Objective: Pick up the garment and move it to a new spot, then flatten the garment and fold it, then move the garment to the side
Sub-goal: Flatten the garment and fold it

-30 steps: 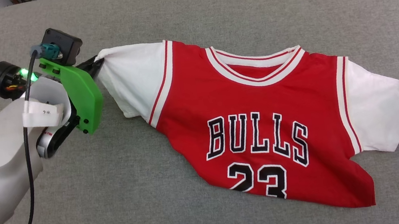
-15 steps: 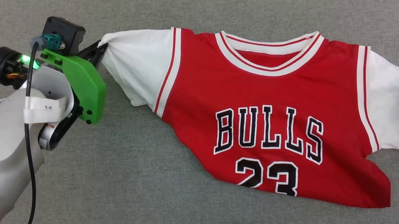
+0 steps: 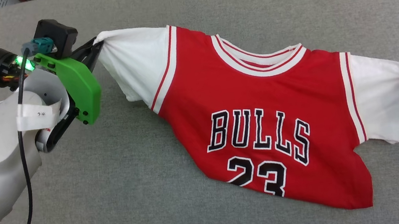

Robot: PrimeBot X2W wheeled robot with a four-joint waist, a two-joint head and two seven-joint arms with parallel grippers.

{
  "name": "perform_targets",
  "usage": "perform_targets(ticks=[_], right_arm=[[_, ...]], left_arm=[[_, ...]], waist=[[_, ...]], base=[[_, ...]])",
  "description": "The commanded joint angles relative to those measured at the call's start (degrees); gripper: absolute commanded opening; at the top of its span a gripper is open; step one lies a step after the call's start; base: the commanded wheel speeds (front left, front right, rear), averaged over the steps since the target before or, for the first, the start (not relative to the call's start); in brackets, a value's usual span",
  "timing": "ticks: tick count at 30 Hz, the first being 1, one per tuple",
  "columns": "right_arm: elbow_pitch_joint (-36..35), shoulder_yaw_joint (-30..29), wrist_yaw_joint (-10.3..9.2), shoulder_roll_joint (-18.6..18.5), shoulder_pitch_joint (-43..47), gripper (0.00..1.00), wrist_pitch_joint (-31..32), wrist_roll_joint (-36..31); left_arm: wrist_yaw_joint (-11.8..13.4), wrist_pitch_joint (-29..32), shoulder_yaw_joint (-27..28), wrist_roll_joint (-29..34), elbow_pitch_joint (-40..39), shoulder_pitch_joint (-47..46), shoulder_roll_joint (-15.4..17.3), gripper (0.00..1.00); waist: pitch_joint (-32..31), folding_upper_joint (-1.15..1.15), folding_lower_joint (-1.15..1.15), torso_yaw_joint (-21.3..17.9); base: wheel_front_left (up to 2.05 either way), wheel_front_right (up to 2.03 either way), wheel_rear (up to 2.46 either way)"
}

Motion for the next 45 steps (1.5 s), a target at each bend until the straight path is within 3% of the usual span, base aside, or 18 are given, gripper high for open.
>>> perform_targets(ticks=[1,12,18,27,35,45], right_arm=[[-0.4,-0.7,-0.04,-0.5,-1.4,0.00,-1.3,0.0],[-6.6,-9.4,-0.04,-2.5,-3.4,0.00,-8.5,-0.2],[-11.5,-15.8,-0.04,-1.6,-5.7,0.00,-13.7,-3.0],[-14.2,-21.6,-0.04,0.7,-10.2,0.00,-14.9,-6.4],[-12.8,-23.0,-0.04,2.8,-18.4,0.00,-13.6,-7.9],[-3.9,-20.2,-0.04,6.0,-35.5,0.00,-12.7,-12.2]], left_arm=[[0.5,-0.8,0.6,-0.4,-0.3,0.7,0.6,0.00],[3.5,-5.2,3.1,1.3,-6.8,-1.1,3.4,0.00],[5.5,-6.7,5.6,2.4,-11.4,-5.2,3.6,0.00],[6.2,-7.0,8.2,4.4,-13.7,-12.4,3.2,0.00],[5.3,-6.5,10.5,4.2,-11.3,-18.5,1.2,0.00],[3.4,-7.6,12.9,6.0,-2.2,-29.6,-3.6,0.00]], waist=[[-2.9,0.00,0.00,-0.9],[-9.3,0.00,0.00,-1.2],[-10.8,0.00,0.00,-0.9],[-10.8,0.00,0.00,-1.2],[-7.5,0.00,0.00,-1.8],[2.5,0.00,0.00,-2.6]], base=[[0.00,0.00,0.00],[0.00,0.00,0.00],[0.00,0.00,0.00],[0.00,0.00,0.00],[0.00,0.00,0.00],[0.00,0.00,0.00]])
